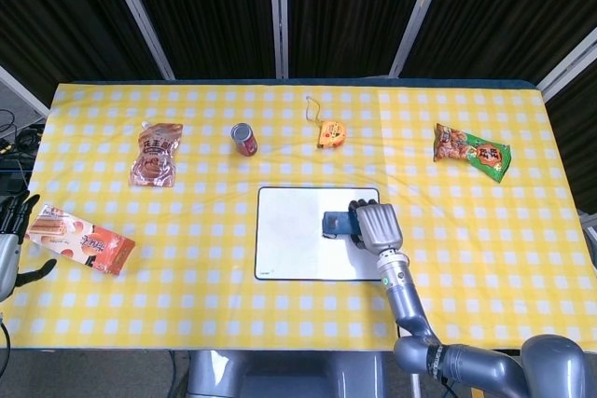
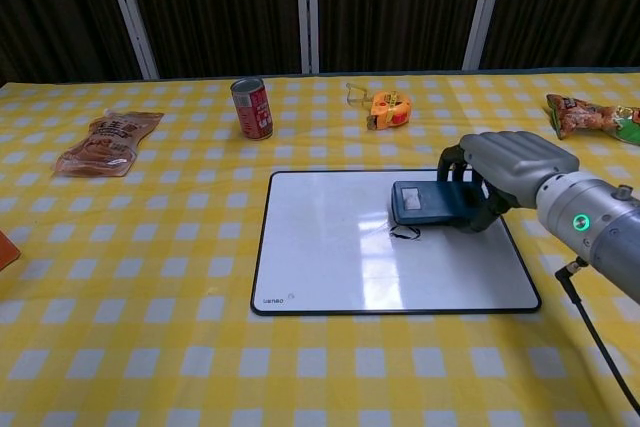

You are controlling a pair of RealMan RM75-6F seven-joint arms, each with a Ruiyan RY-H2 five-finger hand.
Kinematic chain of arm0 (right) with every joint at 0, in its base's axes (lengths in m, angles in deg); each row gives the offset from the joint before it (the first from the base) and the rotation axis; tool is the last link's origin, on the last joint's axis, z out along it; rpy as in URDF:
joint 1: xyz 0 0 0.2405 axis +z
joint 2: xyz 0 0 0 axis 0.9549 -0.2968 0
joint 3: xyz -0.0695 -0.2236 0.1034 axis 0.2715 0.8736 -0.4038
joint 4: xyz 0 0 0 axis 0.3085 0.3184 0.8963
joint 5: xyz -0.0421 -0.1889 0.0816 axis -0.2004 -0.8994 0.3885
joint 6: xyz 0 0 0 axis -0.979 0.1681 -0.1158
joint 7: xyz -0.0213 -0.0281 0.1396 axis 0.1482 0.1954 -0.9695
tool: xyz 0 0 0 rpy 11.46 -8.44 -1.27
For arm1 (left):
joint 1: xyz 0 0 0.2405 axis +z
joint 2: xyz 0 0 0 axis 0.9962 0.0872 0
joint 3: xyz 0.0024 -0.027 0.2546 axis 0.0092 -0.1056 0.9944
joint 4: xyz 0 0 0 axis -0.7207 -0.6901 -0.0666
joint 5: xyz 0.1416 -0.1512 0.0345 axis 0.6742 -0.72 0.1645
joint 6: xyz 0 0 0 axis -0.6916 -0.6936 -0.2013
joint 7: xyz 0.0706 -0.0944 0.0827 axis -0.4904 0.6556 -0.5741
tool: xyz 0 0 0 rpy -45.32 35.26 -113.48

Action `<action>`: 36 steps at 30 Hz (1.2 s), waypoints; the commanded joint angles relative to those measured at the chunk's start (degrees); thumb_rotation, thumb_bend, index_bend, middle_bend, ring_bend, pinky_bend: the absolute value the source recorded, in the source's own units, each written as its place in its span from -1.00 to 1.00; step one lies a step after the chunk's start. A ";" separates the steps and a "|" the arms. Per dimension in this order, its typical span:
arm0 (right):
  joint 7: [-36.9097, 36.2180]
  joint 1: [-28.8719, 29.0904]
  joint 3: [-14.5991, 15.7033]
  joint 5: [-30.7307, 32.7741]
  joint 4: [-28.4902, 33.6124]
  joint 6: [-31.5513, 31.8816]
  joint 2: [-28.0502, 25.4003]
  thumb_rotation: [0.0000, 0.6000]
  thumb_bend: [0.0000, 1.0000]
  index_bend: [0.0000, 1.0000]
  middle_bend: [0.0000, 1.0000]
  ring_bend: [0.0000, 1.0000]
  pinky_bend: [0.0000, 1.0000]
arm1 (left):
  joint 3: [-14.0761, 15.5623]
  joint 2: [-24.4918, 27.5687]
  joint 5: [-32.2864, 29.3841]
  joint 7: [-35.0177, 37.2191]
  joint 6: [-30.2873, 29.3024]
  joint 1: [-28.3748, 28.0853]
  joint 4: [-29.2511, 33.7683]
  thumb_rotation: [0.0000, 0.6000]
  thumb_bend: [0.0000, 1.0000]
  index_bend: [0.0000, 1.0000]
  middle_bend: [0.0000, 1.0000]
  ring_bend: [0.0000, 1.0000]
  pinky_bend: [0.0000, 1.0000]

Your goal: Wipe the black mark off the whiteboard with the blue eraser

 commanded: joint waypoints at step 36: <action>0.82 1.61 0.85 -2.49 -0.41 -1.95 7.49 1.00 -0.42 0.66 0.34 0.35 0.38 | 0.11 0.39 -0.01 0.77 0.45 -0.15 0.27 1.00 -0.65 -1.00 -1.00 -1.00 -1.00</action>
